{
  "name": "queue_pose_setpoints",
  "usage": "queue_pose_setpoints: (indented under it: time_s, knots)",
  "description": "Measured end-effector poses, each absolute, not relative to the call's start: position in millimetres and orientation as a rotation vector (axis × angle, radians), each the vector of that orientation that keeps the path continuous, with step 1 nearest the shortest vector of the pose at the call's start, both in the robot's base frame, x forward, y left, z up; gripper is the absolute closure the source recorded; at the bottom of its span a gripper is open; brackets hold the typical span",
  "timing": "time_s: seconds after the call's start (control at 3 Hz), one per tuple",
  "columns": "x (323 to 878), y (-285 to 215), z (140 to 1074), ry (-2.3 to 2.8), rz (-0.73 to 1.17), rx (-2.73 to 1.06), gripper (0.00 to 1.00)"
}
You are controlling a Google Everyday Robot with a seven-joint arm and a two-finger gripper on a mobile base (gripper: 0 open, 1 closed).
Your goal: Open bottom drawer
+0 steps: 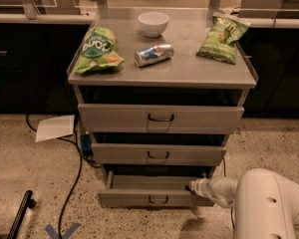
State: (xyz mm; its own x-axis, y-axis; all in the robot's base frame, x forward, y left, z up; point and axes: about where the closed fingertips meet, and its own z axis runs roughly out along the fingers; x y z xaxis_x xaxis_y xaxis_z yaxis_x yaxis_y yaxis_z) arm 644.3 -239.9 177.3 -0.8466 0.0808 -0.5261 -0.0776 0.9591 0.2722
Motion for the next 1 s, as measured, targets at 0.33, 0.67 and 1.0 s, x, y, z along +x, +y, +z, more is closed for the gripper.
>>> queue_pose_setpoints:
  time_s: [0.33, 0.67, 1.0]
  knots:
    - [627.4, -241.8, 178.0, 2.603, 0.42, 0.026, 1.0]
    - [614.1, -247.8, 174.5, 2.656, 0.41, 0.048, 1.0]
    - [582.4, -261.1, 173.0, 2.736, 0.405, 0.074, 1.0]
